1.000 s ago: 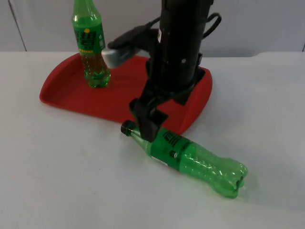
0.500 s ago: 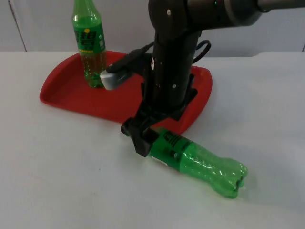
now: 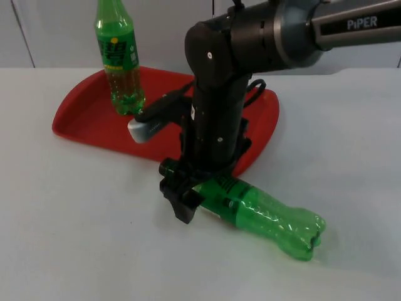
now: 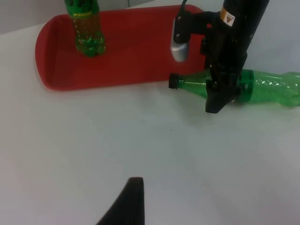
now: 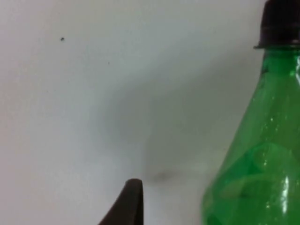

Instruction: Place the bottle upright on the tray.

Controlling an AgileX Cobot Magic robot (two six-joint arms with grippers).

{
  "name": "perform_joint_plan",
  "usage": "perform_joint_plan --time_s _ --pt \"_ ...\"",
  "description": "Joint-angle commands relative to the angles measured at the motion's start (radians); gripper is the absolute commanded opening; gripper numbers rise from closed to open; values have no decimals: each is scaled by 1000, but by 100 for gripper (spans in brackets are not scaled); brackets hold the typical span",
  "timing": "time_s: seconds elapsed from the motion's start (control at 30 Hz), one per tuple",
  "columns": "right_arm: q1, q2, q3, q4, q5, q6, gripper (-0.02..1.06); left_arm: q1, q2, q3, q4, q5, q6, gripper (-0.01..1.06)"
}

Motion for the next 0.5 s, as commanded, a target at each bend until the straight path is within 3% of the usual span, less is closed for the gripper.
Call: perform_joint_plan --time_s 0.0,0.13,0.27,0.3,0.4,0.47 --pt "7 4 2 -6 -3 4 91 -2 -5 6 -8 -8 1 105" --pt "7 4 2 -6 6 4 79 -2 -5 6 -8 -8 1 105" --pt "7 4 2 -7 35 4 43 -2 -5 6 -8 -8 1 105" --pt "7 4 2 -7 35 4 43 -2 -5 6 -8 -8 1 105" --pt "7 -17 2 -7 44 -18 6 -2 -5 6 -8 -8 1 105" --pt "7 -37 2 -7 42 -18 0 -2 -5 6 -8 -8 1 105"
